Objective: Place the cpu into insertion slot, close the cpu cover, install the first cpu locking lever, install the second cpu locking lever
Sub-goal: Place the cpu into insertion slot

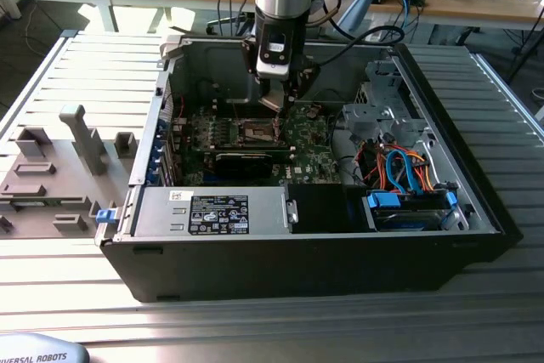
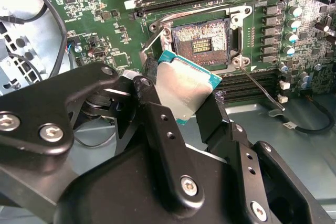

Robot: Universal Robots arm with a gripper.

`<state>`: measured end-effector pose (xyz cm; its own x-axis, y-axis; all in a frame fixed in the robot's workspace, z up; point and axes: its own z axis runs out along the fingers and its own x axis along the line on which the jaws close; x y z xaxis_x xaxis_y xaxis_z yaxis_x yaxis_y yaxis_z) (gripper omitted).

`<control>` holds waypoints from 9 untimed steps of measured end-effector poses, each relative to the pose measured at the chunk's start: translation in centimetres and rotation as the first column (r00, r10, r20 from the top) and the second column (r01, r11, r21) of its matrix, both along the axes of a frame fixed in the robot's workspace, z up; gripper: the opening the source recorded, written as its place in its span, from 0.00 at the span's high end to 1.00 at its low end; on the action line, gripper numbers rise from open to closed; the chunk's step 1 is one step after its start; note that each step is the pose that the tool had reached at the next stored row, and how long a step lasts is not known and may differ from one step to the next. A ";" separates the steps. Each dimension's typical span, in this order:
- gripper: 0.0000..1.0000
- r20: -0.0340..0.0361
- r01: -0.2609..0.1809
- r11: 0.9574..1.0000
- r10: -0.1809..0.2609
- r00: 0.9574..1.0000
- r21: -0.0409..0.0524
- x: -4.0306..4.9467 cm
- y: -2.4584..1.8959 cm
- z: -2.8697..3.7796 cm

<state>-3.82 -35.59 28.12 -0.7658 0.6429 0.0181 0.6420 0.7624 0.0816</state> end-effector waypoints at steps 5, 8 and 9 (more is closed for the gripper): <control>0.46 0.000 0.005 1.000 -0.005 1.000 0.000 0.00 0.00 -0.03; 0.46 0.000 0.007 1.000 -0.007 1.000 0.000 0.00 0.00 -0.05; 0.46 0.000 0.008 1.000 -0.008 1.000 0.000 0.00 0.00 -0.05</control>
<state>-3.82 -35.59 28.07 -0.7608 0.6487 0.0180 0.6478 0.7575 0.0816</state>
